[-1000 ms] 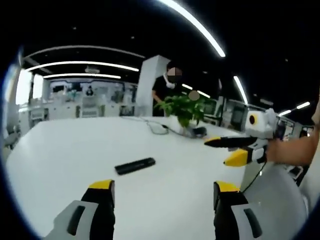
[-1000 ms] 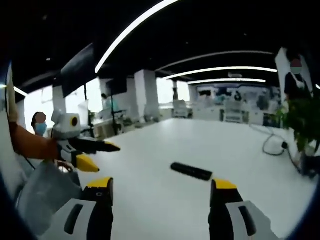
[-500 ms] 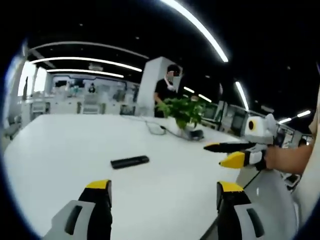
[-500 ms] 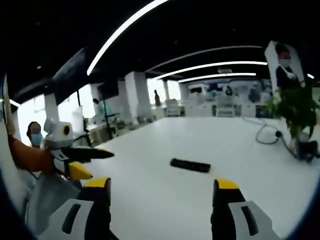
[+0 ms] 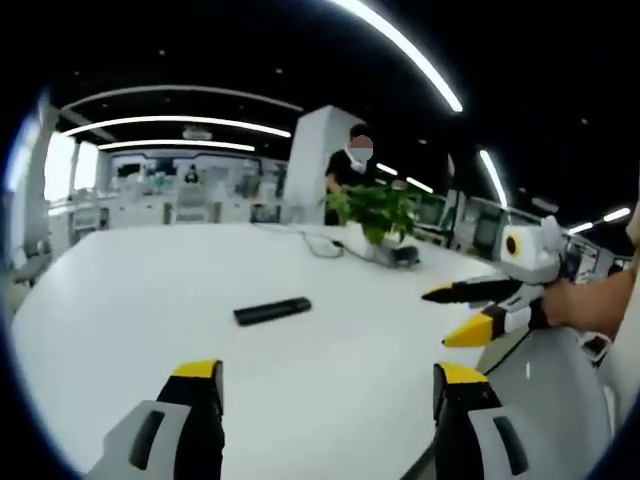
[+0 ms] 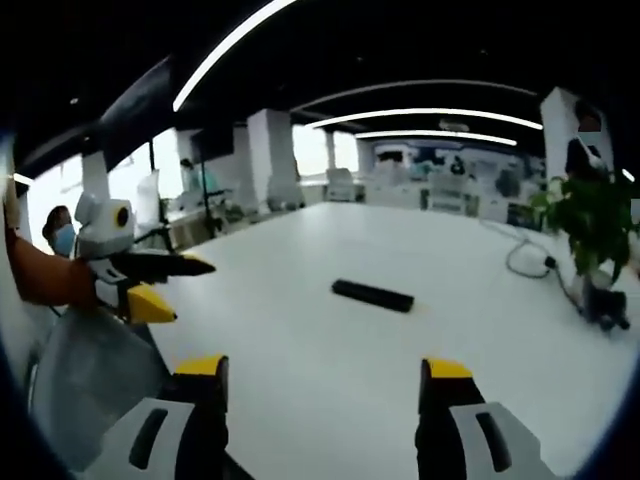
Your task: Press the specified remote control buttons in sequence, fully releasing each button before pressing the next.
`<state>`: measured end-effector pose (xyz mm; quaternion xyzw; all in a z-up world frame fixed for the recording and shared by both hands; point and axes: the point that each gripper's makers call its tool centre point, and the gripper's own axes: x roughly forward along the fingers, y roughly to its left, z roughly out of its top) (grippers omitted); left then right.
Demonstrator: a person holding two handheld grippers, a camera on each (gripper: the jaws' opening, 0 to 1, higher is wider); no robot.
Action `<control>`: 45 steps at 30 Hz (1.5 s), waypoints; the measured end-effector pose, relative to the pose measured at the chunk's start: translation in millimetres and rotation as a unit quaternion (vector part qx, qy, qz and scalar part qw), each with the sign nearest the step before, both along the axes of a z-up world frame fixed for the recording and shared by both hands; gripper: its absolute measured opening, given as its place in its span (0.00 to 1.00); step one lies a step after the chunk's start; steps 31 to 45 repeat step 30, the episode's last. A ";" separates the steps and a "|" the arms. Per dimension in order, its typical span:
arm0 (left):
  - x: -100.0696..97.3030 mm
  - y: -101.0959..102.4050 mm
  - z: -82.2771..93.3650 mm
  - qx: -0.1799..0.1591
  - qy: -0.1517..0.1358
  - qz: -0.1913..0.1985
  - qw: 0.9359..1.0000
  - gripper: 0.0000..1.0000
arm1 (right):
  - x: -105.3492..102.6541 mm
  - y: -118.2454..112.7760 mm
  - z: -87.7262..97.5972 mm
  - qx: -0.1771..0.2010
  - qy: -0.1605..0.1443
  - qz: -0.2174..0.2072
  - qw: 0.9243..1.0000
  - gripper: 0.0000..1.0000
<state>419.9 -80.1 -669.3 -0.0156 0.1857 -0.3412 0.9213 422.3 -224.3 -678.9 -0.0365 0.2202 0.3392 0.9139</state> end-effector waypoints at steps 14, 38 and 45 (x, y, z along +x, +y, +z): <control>-5.0 -0.8 -1.3 -0.001 0.011 0.002 1.000 0.88 | -2.3 -2.7 -5.3 -0.003 0.012 -0.005 1.000 0.74; -5.8 -1.7 1.0 -0.001 0.007 0.003 1.000 0.88 | -4.4 -3.5 -6.8 -0.007 0.015 -0.004 1.000 0.72; -5.8 -1.7 1.0 -0.001 0.007 0.003 1.000 0.88 | -4.4 -3.5 -6.8 -0.007 0.015 -0.004 1.000 0.72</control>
